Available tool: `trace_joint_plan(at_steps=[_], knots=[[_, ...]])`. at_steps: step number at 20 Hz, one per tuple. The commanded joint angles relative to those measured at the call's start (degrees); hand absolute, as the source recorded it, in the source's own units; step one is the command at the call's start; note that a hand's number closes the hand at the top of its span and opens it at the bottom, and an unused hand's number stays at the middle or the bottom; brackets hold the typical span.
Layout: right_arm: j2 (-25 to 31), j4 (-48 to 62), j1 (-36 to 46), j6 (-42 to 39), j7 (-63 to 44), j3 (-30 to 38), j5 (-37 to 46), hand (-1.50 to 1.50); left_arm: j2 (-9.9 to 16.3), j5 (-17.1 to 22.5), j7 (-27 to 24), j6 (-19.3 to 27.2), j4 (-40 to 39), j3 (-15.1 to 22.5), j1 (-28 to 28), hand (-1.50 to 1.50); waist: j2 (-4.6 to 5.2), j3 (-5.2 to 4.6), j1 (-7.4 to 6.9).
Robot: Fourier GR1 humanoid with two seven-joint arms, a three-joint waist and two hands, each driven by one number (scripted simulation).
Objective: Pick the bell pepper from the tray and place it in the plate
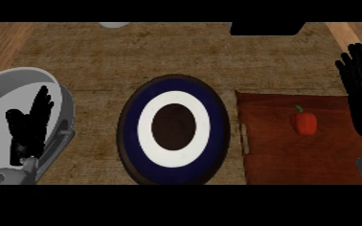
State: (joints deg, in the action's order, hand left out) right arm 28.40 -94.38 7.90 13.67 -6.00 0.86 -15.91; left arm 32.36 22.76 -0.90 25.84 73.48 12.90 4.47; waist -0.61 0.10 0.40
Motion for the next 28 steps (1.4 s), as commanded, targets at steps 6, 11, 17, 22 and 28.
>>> trace_joint_plan(at_steps=[6,11,17,22,28], knots=[[-11.5,-1.1,5.3,2.1,4.7,17.0,-21.8,-1.50,5.1,-9.4,-9.7,-1.9,4.8,3.5,-2.7,0.00,0.08,0.15,0.16],[-16.9,-2.5,-5.8,21.7,20.7,14.6,1.5,-1.50,6.6,-7.4,-10.4,-5.6,7.5,3.2,-6.7,0.00,0.14,-0.06,-0.38],[-27.4,-15.1,-17.3,22.9,28.2,10.5,2.6,-1.50,5.2,-8.8,-11.2,-7.3,7.1,1.6,-7.3,0.00,0.46,-0.12,0.00],[-18.4,-18.4,-25.6,15.2,17.2,6.4,5.1,-1.50,3.5,-12.4,-8.7,-3.7,12.6,3.6,-9.9,0.00,0.40,-0.12,-0.23],[-2.4,-19.3,-29.2,11.1,-2.5,8.3,10.4,-1.50,4.4,-11.7,-7.9,-6.2,9.0,2.0,-6.5,0.00,0.77,-0.27,-0.06]])
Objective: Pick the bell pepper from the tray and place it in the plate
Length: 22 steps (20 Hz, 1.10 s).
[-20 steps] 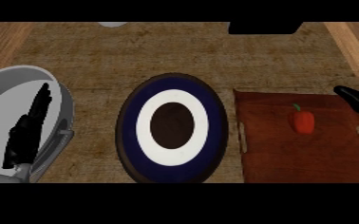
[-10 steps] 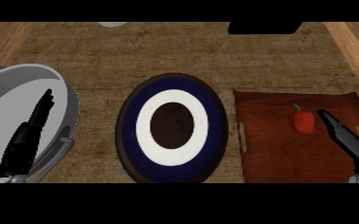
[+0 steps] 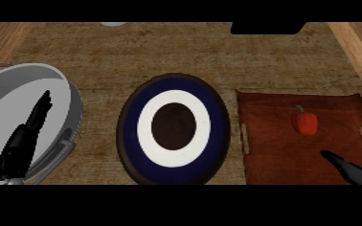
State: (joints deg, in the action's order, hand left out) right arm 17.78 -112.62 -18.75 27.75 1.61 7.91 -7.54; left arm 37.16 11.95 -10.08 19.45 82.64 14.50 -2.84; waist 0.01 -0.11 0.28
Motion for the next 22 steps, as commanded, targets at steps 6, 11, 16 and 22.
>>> trace_joint_plan(at_steps=[6,11,16,22], knots=[[15.8,-2.2,1.0,-6.9,-27.3,0.9,4.0,-1.50,-4.9,-3.2,1.9,2.4,1.3,2.6,0.1,0.00,0.05,0.04,-0.52],[19.6,6.1,9.8,-13.8,-32.9,-0.1,3.0,-1.50,-3.5,-2.2,0.8,-2.4,-3.5,-1.2,3.6,0.00,0.17,0.08,-0.52],[21.0,14.7,13.8,-21.9,-32.5,-1.5,1.1,-1.50,-3.8,-3.3,-0.2,-2.8,-0.5,-1.7,-0.4,0.00,0.10,0.12,-0.92],[20.4,21.8,16.5,-27.7,-32.1,-5.9,5.2,-1.50,-4.1,-5.2,4.3,-2.8,2.0,-3.0,1.3,0.00,0.04,0.14,-0.60]])
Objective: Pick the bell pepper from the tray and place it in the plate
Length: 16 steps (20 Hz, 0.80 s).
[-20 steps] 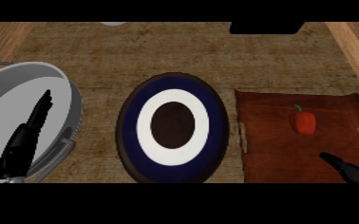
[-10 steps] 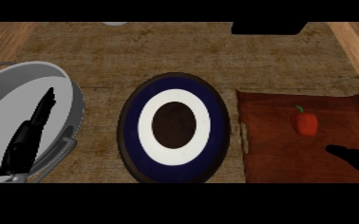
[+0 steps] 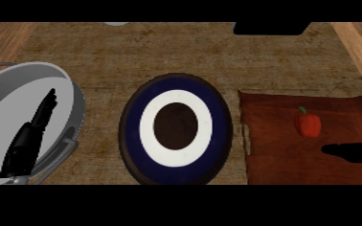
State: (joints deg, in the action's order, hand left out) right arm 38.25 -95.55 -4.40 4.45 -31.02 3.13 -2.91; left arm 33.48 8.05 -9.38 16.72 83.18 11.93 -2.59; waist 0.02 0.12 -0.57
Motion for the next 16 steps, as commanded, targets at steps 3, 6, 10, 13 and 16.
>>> trace_joint_plan(at_steps=[3,6,10,13,16], knots=[[-0.8,10.4,8.1,-6.6,0.6,-0.5,2.0,-1.50,-2.2,-3.8,2.1,1.4,4.6,-0.2,-4.0,0.00,0.02,-0.09,-0.09],[-1.8,13.0,7.6,-9.9,3.8,0.4,3.4,-1.50,-2.9,-3.2,-0.2,-2.8,1.1,-2.9,-3.2,0.00,0.01,-0.11,0.21],[-3.8,14.8,9.0,-12.1,5.0,0.2,4.9,-1.50,-2.9,-3.1,-2.4,-5.5,-0.7,-6.6,-3.8,0.00,-0.01,-0.12,0.21],[-5.6,21.0,8.4,-13.7,11.5,0.3,6.1,-1.50,-5.9,-7.4,0.5,-2.8,0.7,-4.2,-3.0,0.00,0.01,-0.09,0.25],[-7.4,15.1,9.7,-14.7,3.5,0.6,6.5,-1.50,-7.0,-8.5,2.5,-4.3,4.0,-5.5,-4.1,0.00,-0.06,-0.12,0.39]])
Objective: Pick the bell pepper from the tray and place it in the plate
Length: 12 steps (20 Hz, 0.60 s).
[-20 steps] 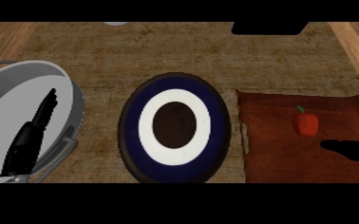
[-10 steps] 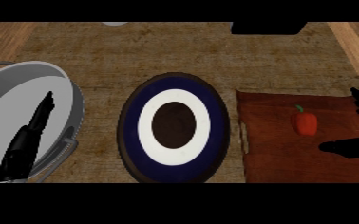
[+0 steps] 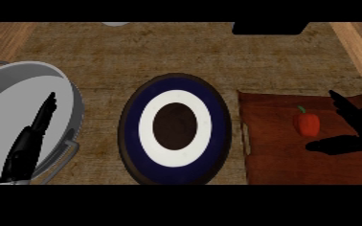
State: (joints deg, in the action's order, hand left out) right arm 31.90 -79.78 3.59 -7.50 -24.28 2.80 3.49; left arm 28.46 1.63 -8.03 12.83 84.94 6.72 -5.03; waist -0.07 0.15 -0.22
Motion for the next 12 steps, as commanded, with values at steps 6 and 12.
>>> trace_joint_plan(at_steps=[6,12], knots=[[-3.8,7.8,2.1,-2.5,3.9,1.2,7.0,-1.50,-4.4,-4.8,0.1,-3.0,-1.0,-3.8,0.5,0.00,0.07,-0.14,0.13],[-5.8,18.2,6.3,-2.4,9.7,3.3,8.8,-1.50,-5.9,-6.1,3.2,-4.3,6.0,-5.2,-3.7,0.00,0.06,-0.12,-0.19]])
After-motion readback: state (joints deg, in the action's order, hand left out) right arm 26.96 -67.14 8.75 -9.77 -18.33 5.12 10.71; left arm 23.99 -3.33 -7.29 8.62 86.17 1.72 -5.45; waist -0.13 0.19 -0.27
